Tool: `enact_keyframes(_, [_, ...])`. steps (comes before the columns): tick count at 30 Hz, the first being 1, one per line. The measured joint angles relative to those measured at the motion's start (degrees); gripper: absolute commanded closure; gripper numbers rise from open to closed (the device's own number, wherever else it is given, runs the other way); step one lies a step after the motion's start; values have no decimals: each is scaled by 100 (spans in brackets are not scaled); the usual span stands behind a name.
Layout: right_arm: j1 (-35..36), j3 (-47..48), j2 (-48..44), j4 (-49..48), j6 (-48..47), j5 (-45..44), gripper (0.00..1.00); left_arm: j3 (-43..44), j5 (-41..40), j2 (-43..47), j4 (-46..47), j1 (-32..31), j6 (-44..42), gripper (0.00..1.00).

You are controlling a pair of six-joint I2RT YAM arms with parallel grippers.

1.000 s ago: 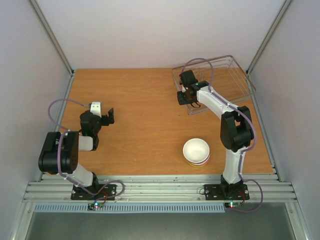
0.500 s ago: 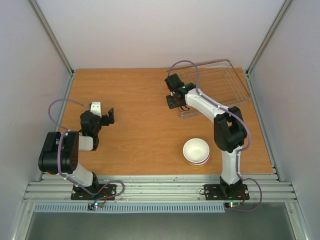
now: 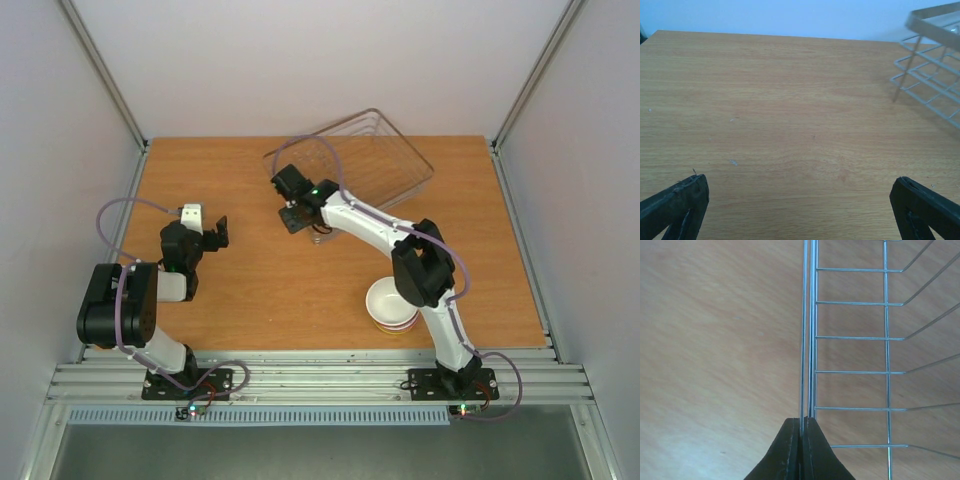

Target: Load the bowls into the dish rack

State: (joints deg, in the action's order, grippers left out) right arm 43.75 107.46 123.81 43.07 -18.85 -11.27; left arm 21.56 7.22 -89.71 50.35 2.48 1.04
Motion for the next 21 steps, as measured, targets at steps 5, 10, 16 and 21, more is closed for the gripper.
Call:
enact_keyframes(5, [457,424,282,57,-70,24,99,0,0,0,0,0,0,1])
enact_keyframes(10, [741,813,520,212,-48,63,86,0,0,0,0,0,0,0])
enact_keyframes(16, [852,1056,632,240,-70,52,40,7,0,0,-2,0,0,1])
enact_keyframes(21, [861,944,581,87,-225,142,19,9,0,0,0,0,0,1])
